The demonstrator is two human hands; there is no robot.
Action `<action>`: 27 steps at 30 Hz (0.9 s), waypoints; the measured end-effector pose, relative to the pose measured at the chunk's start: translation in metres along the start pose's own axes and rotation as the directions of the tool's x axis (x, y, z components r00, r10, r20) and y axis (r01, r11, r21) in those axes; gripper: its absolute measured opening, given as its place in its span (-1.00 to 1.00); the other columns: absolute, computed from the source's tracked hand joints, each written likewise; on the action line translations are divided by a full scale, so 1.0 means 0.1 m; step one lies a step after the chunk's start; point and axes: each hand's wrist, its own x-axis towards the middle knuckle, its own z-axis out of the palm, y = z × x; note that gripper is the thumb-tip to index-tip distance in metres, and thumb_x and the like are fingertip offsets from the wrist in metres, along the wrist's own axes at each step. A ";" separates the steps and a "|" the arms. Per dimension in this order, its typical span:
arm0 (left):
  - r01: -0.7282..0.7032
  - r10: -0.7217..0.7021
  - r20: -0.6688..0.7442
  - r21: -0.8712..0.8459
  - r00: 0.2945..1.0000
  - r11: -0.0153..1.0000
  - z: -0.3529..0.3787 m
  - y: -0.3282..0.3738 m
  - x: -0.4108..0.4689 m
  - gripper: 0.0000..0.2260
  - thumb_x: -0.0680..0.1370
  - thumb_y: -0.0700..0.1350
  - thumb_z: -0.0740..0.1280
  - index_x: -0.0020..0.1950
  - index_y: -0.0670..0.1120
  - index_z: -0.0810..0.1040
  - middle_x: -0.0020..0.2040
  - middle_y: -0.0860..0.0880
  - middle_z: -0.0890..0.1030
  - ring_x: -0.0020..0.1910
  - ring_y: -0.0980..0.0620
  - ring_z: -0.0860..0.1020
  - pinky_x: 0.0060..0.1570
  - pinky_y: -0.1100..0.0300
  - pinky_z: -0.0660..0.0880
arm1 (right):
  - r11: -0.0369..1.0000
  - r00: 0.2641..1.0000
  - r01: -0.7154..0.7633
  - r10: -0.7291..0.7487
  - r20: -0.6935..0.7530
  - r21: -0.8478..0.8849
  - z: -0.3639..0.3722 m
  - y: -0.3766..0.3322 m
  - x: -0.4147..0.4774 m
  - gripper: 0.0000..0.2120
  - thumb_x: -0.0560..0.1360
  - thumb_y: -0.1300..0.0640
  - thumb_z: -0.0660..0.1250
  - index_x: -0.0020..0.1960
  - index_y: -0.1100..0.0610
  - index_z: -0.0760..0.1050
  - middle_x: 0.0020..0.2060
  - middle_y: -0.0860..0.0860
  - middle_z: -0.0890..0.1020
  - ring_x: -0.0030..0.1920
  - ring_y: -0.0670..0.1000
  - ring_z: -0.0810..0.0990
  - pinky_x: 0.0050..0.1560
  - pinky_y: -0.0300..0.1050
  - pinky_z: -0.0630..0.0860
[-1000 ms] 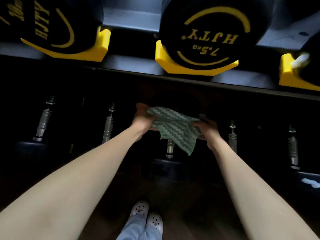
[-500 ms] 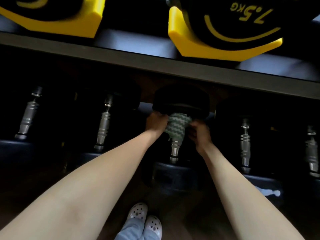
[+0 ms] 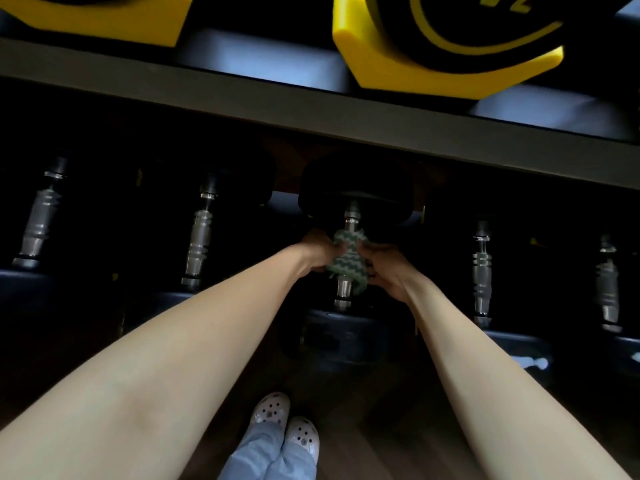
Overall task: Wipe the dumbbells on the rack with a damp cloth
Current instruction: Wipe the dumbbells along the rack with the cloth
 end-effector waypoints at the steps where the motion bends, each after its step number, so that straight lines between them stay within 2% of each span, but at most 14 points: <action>1: 0.009 -0.009 0.012 0.027 1.000 1.000 -0.01 -0.02 -0.01 -0.62 0.58 -0.09 0.27 0.30 -0.31 0.43 0.23 -0.24 0.52 0.20 -0.17 0.53 0.18 0.06 0.48 | 1.000 1.000 -0.011 0.011 0.005 -0.019 0.00 0.02 -0.02 -0.70 0.61 0.12 0.16 0.27 0.21 0.45 -0.06 0.07 0.60 -0.21 -0.05 0.56 -0.24 -0.17 0.51; 4: 0.024 -0.032 0.054 0.158 0.998 0.987 -0.01 -0.07 -0.06 -0.63 0.57 -0.07 0.29 0.27 -0.30 0.45 0.11 -0.20 0.55 0.07 -0.13 0.56 -0.02 0.09 0.53 | 0.996 0.999 -0.044 0.047 0.028 -0.077 -0.01 0.07 -0.09 -0.72 0.61 0.10 0.16 0.23 0.21 0.47 -0.21 0.01 0.59 -0.26 -0.06 0.55 -0.38 -0.23 0.50; 6: -0.005 -0.020 0.076 0.320 0.997 0.947 -0.01 -0.08 -0.11 -0.64 0.58 -0.07 0.27 0.26 -0.29 0.45 0.10 -0.20 0.54 0.00 -0.10 0.53 -0.20 0.17 0.49 | 0.986 0.998 -0.056 0.061 0.030 -0.159 -0.03 0.11 -0.14 -0.73 0.61 0.09 0.17 0.21 0.23 0.48 -0.26 0.00 0.57 -0.30 -0.07 0.52 -0.36 -0.26 0.46; 8: -0.035 -0.007 0.086 0.479 0.996 0.877 0.00 -0.08 -0.18 -0.65 0.59 -0.08 0.24 0.28 -0.27 0.44 0.19 -0.21 0.53 0.09 -0.12 0.53 -0.08 0.13 0.47 | 0.957 0.999 -0.043 0.049 0.014 -0.286 -0.04 0.13 -0.20 -0.75 0.60 0.12 0.20 0.18 0.24 0.50 -0.26 0.03 0.57 -0.34 -0.09 0.46 -0.40 -0.34 0.40; 9: -0.031 -0.021 0.092 0.523 0.996 0.852 0.01 -0.09 -0.21 -0.66 0.60 -0.09 0.23 0.29 -0.26 0.44 0.23 -0.20 0.52 0.16 -0.13 0.51 0.03 0.13 0.44 | 0.936 1.000 -0.024 0.029 0.011 -0.350 -0.05 0.15 -0.22 -0.74 0.59 0.14 0.22 0.18 0.28 0.50 -0.17 0.09 0.61 -0.31 -0.07 0.49 -0.45 -0.41 0.38; 11: -0.003 -0.070 0.111 0.555 0.991 0.832 0.05 -0.09 -0.26 -0.68 0.61 -0.10 0.21 0.30 -0.26 0.44 0.26 -0.19 0.50 0.16 -0.11 0.50 0.11 0.17 0.39 | 0.872 1.000 0.012 -0.005 0.015 -0.490 -0.06 0.18 -0.25 -0.70 0.57 0.17 0.26 0.21 0.33 0.50 0.08 0.19 0.61 -0.09 0.01 0.57 -0.47 -0.46 0.35; 14: 0.030 -0.138 0.127 0.617 0.982 0.786 0.08 -0.05 -0.30 -0.69 0.64 -0.19 0.10 0.30 -0.30 0.44 0.18 -0.24 0.51 -0.05 -0.04 0.39 0.07 0.16 0.36 | 0.757 0.999 0.032 -0.005 0.043 -0.653 -0.05 0.17 -0.30 -0.68 0.53 0.17 0.31 0.23 0.30 0.50 0.19 0.16 0.57 0.12 0.06 0.54 -0.18 -0.30 0.37; 17: -0.015 -0.203 0.232 0.693 0.951 0.721 0.10 -0.05 -0.24 -0.71 0.64 -0.28 0.03 0.20 -0.37 0.47 -0.10 -0.23 0.44 -0.04 -0.05 0.33 0.03 0.15 0.34 | 0.697 0.998 0.023 0.020 0.052 -0.716 -0.04 0.11 -0.28 -0.66 0.54 0.19 0.31 0.27 0.29 0.46 0.23 0.16 0.53 0.20 0.09 0.51 -0.05 -0.27 0.37; 18: 0.003 -0.214 0.228 0.678 0.950 0.735 0.11 -0.08 -0.21 -0.73 0.64 -0.28 0.04 0.11 -0.37 0.50 -0.16 -0.20 0.43 -0.03 -0.08 0.37 -0.02 0.17 0.32 | 0.701 0.999 0.016 0.024 0.046 -0.713 -0.04 0.11 -0.27 -0.67 0.54 0.20 0.30 0.26 0.30 0.46 0.21 0.17 0.54 0.12 0.08 0.52 -0.11 -0.26 0.39; 19: 0.053 -0.205 0.180 0.613 0.962 0.788 0.10 -0.12 -0.18 -0.75 0.64 -0.26 0.07 0.06 -0.35 0.51 -0.13 -0.21 0.47 0.03 -0.12 0.44 -0.05 0.20 0.31 | 0.715 0.999 0.019 0.015 0.043 -0.699 -0.04 0.13 -0.26 -0.69 0.53 0.22 0.31 0.22 0.33 0.48 0.15 0.18 0.56 0.00 0.05 0.53 -0.20 -0.27 0.41; 21: 0.088 -0.144 0.086 0.466 0.986 0.880 0.10 -0.20 -0.20 -0.76 0.62 -0.21 0.18 0.18 -0.34 0.49 0.13 -0.23 0.54 0.17 -0.15 0.51 -0.01 0.15 0.40 | 0.834 1.000 0.015 -0.009 0.014 -0.551 -0.06 0.22 -0.25 -0.73 0.50 0.28 0.34 0.15 0.41 0.52 -0.04 0.17 0.59 -0.26 -0.04 0.51 -0.34 -0.38 0.40; 22: 0.058 -0.090 0.068 0.378 0.994 0.924 0.09 -0.26 -0.18 -0.74 0.60 -0.20 0.24 0.20 -0.35 0.48 0.15 -0.23 0.55 0.15 -0.14 0.53 -0.02 0.14 0.44 | 0.902 1.000 0.018 -0.027 -0.015 -0.432 -0.06 0.27 -0.26 -0.74 0.50 0.31 0.33 0.12 0.44 0.52 -0.10 0.16 0.58 -0.33 -0.09 0.50 -0.36 -0.41 0.41; 25: -0.012 0.012 -0.006 0.096 1.000 0.995 0.08 -0.31 -0.14 -0.78 0.53 -0.18 0.35 0.08 -0.31 0.54 -0.04 -0.17 0.54 -0.07 -0.06 0.51 -0.25 0.24 0.41 | 0.978 0.986 0.074 -0.101 -0.135 -0.193 -0.02 0.27 -0.11 -0.77 0.53 0.29 0.28 0.07 0.46 0.53 -0.07 0.28 0.63 -0.34 -0.05 0.55 -0.19 -0.19 0.51; 27: -0.032 0.032 -0.037 -0.014 0.999 0.999 0.08 -0.23 -0.08 -0.79 0.52 -0.17 0.37 0.05 -0.30 0.53 -0.01 -0.25 0.55 -0.02 -0.12 0.54 -0.18 0.18 0.43 | 0.981 0.971 0.130 -0.155 -0.183 -0.142 0.03 0.18 0.06 -0.80 0.53 0.27 0.29 0.05 0.40 0.56 0.03 0.34 0.60 -0.20 0.10 0.59 -0.03 0.04 0.53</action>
